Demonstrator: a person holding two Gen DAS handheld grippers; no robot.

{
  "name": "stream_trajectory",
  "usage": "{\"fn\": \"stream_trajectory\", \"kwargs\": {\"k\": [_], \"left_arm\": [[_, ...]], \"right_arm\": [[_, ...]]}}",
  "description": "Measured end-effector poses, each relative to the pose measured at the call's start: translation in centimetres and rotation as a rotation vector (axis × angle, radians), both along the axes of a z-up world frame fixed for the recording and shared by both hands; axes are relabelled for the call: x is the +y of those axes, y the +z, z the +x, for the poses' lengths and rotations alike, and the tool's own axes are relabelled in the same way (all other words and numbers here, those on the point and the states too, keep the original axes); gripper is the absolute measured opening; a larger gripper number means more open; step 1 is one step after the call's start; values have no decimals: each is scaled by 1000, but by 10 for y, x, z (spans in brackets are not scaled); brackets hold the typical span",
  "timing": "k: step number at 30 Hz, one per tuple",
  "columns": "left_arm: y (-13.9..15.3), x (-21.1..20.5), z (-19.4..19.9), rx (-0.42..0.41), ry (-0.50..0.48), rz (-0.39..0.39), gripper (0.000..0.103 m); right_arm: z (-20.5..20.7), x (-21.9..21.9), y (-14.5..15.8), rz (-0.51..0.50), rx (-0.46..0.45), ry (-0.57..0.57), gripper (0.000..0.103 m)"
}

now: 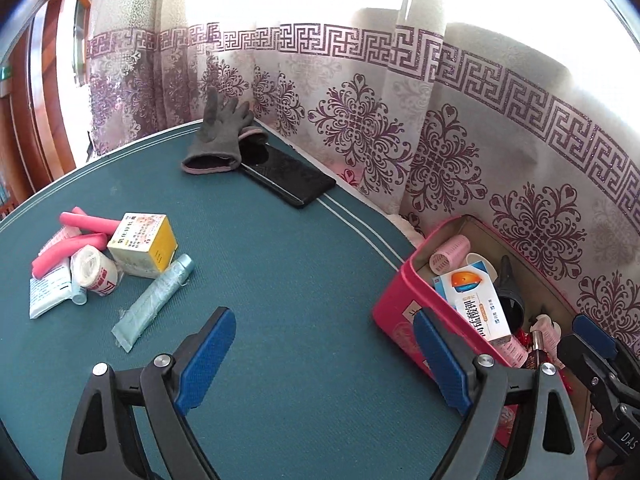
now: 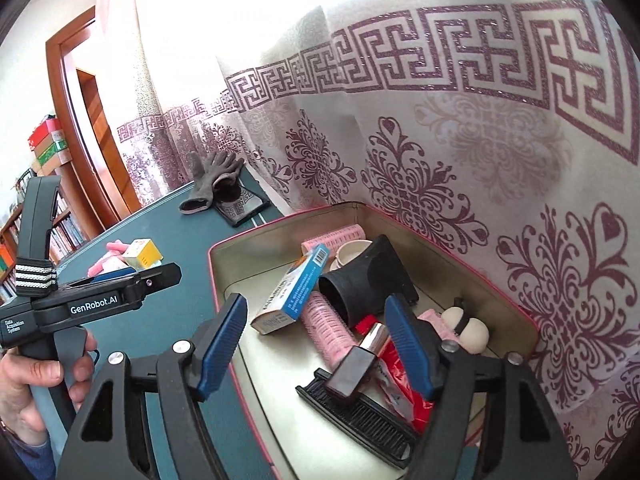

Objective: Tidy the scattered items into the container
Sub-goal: 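Open the left tool to drop the box while the right tool releases the bottle, then move both open tools back over the remaining items on the table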

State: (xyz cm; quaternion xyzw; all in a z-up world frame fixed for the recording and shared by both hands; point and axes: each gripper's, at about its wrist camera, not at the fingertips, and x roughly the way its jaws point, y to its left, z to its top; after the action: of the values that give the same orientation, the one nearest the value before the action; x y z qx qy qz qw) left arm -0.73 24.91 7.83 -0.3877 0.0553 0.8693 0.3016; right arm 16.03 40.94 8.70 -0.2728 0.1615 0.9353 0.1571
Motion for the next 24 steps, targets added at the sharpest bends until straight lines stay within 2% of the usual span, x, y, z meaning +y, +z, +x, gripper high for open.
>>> {"fn": "stream_trajectory", "kwargs": {"k": [10,18,24], "left_arm": [[-9,-82,-25,-19,178,21,92],[-19,-164,-55,-31,378,30,92],[-24,-211,-81,-23,529,22,92]], "right_arm": [[-33,-57,2,24,1,168,78],[-62,-96,-14,-2,-61,288,79],[-75,-114,-24,-5,-96,328,80]]}}
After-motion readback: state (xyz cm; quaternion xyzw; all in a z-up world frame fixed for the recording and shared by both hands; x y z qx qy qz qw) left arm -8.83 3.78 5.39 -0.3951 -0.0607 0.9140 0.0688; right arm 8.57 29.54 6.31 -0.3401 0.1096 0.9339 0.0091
